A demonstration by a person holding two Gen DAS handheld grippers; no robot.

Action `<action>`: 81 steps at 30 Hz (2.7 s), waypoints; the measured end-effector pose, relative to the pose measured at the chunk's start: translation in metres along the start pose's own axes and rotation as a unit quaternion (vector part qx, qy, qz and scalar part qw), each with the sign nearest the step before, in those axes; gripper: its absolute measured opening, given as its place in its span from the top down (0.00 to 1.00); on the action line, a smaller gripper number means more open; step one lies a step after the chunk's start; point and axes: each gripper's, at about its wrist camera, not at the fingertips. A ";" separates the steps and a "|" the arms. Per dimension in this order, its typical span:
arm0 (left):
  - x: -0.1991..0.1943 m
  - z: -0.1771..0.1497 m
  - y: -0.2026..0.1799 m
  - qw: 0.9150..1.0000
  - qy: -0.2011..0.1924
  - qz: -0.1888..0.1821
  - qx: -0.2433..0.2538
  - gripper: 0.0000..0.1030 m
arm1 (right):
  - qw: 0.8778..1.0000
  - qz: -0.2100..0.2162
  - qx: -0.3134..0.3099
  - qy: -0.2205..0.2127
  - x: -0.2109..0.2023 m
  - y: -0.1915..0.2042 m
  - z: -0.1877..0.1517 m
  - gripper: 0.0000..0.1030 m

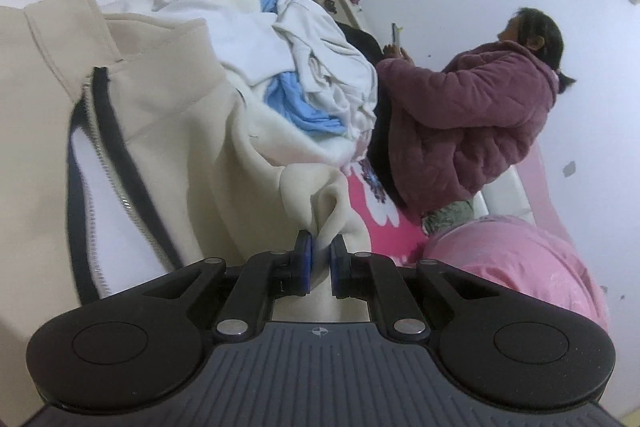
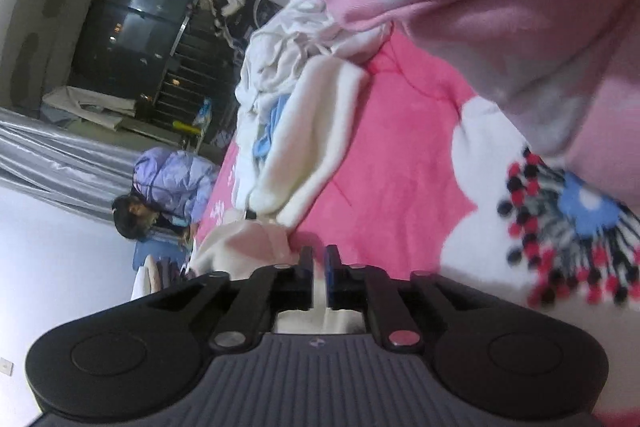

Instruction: Fold clothes

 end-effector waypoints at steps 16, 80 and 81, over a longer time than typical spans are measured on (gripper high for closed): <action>0.038 0.008 -0.006 0.999 -0.001 0.009 0.036 0.93 | 0.992 0.031 0.117 -0.023 0.027 -0.041 -0.019 0.50; -0.108 -0.209 -0.110 0.942 0.222 0.174 0.182 0.50 | 0.431 0.192 -0.834 0.286 -0.084 0.018 -0.248 0.52; -0.108 -0.204 -0.109 0.945 0.220 0.171 0.173 0.50 | 0.415 0.199 -0.838 0.295 -0.083 0.019 -0.251 0.52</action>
Point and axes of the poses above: each gripper's, at about its wrist camera, not at the fingertips, and x roughly the way its jaws point, y to its left, z to its top, and after that the axes turned 11 degrees about -y, right-handed
